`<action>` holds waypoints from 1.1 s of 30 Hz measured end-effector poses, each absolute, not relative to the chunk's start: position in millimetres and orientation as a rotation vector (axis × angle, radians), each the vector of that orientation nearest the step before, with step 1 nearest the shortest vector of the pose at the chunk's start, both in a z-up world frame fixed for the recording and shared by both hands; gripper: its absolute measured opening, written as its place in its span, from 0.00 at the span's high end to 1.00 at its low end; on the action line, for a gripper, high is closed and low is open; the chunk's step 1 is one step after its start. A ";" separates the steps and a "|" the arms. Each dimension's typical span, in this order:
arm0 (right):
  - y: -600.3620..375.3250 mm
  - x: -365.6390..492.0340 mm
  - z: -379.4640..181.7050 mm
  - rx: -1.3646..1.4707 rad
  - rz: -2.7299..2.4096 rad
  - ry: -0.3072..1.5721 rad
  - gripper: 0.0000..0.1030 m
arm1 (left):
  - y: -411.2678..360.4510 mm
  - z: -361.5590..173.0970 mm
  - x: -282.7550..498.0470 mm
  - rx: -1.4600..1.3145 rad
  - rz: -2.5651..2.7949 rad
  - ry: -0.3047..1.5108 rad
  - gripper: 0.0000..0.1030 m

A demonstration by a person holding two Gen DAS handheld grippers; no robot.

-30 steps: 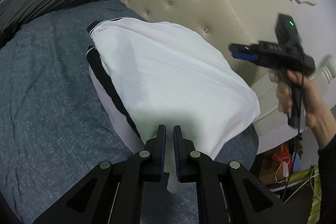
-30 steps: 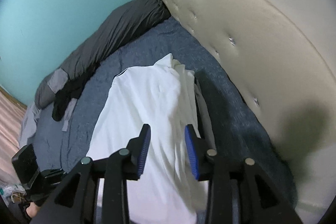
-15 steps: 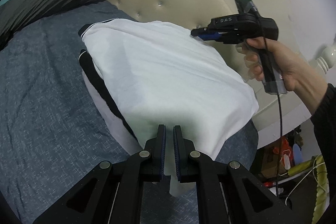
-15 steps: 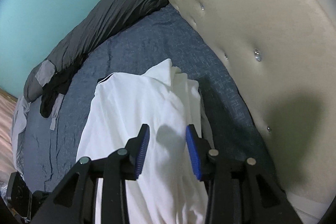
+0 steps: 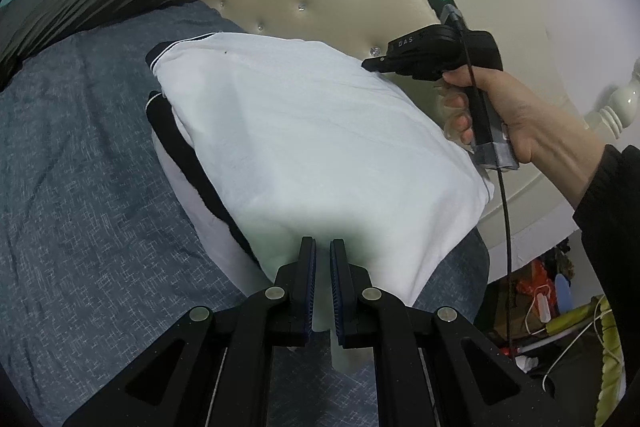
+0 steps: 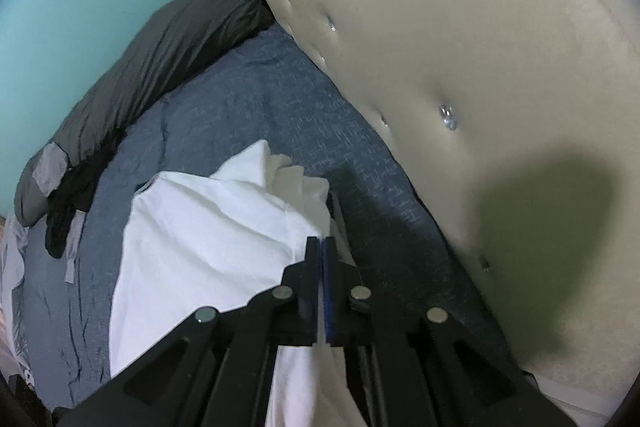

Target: Fold clothes

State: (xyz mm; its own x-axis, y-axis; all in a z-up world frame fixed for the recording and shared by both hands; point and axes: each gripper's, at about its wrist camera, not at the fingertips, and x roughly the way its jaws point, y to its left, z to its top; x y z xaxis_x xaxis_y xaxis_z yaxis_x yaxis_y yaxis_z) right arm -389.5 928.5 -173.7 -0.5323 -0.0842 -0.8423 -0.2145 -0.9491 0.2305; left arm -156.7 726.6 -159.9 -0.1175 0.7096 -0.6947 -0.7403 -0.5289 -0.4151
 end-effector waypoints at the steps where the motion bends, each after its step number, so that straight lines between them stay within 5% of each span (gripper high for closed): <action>1: 928.7 -389.9 -175.0 -1.483 2.643 0.484 0.99 | 726.5 -159.9 -156.5 -1.105 1.819 0.040 0.92; 10: 943.4 -374.4 -163.8 -1.401 2.708 0.649 0.94 | 728.8 -161.1 -158.4 -1.107 1.821 0.035 0.92; 12: 944.6 -370.3 -163.0 -1.419 2.721 0.694 0.68 | 728.8 -161.4 -158.6 -1.106 1.822 0.035 0.92; 14: 944.1 -366.6 -163.5 -1.443 2.733 0.718 0.61 | 729.1 -162.3 -159.3 -1.107 1.822 0.034 0.92; 17: 940.6 -359.8 -167.9 -1.487 2.731 0.714 0.63 | 728.8 -163.5 -159.8 -1.109 1.823 0.032 0.92; 21: 940.0 -349.9 -174.8 -1.515 2.754 0.739 0.95 | 728.9 -163.6 -160.1 -1.109 1.826 0.031 0.92; 33: 935.9 -349.0 -167.1 -1.415 2.733 0.607 0.99 | 727.8 -163.4 -158.4 -1.107 1.825 0.028 0.92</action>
State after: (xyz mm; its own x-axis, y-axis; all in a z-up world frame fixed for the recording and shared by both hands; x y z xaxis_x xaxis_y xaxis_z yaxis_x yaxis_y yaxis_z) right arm -349.0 935.9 -167.1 -0.5932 -0.1701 -0.7869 -0.1789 -0.9251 0.3349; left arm -158.4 727.8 -163.4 -0.1219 0.7120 -0.6915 -0.7330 -0.5343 -0.4209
